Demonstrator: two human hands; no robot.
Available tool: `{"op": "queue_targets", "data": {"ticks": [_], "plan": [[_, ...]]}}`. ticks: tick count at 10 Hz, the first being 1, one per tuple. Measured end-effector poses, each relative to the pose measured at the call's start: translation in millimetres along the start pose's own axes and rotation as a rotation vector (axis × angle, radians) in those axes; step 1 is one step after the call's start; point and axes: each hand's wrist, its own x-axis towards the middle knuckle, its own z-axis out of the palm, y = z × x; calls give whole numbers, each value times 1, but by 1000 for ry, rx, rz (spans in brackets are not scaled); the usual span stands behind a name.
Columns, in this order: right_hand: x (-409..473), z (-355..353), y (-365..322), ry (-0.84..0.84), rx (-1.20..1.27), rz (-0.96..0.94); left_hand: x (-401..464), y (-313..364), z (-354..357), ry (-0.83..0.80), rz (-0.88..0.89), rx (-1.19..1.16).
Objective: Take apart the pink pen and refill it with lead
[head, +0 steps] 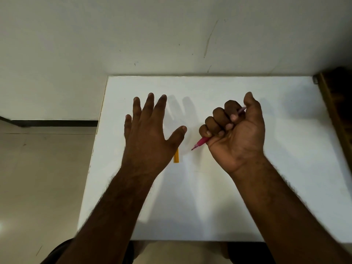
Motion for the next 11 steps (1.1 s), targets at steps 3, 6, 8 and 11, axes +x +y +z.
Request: {"op": "queue_targets", "data": {"ticks": [3, 6, 8, 11], "plan": [[-1, 0, 0, 30, 13, -24, 0, -1, 0, -7, -4, 3], [0, 1, 0, 19, -2, -16, 0, 0, 1, -9, -2, 6], [-1, 1, 0, 16, -26, -23, 0, -1, 0, -7, -1, 8], [-1, 1, 1, 15, -27, -26, -1, -1, 0, 3, 5, 0]]}}
